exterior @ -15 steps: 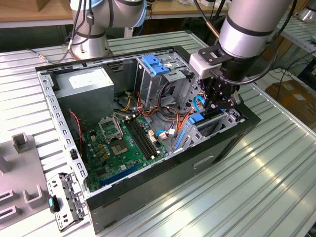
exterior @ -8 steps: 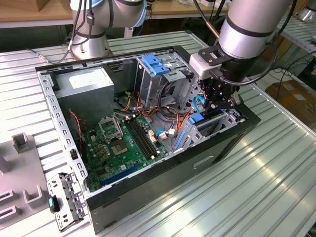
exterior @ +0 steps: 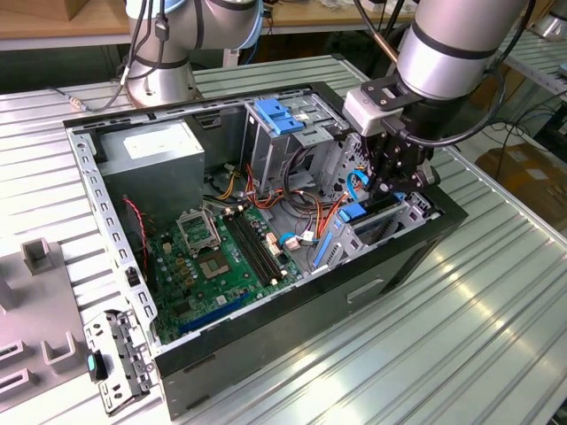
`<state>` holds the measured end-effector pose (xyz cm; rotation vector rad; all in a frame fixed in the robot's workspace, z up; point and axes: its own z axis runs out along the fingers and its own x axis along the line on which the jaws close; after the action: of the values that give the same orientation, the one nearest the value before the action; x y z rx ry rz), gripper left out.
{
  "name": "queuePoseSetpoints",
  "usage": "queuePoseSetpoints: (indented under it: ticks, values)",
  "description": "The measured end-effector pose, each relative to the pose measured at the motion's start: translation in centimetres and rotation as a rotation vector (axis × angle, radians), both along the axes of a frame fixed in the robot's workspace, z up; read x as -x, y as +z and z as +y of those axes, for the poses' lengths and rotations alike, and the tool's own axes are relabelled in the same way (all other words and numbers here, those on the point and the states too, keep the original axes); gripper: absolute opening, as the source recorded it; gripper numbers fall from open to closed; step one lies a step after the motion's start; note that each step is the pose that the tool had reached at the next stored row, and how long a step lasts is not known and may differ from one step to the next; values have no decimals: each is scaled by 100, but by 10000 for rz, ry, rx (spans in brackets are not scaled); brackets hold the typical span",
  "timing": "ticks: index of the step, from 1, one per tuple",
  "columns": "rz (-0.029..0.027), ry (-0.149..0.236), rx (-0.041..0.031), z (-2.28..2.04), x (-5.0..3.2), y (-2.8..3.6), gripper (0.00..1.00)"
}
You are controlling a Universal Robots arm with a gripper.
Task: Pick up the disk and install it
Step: 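Insert the second disk wire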
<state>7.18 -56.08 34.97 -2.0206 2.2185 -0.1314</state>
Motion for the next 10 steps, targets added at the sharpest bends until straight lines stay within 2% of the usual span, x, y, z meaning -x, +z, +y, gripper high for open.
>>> queuePoseSetpoints:
  ticks: [6,10]
  values:
    - [0,0,0,0,-2,4,16]
    - [1,26,2,-18,-2,4,16]
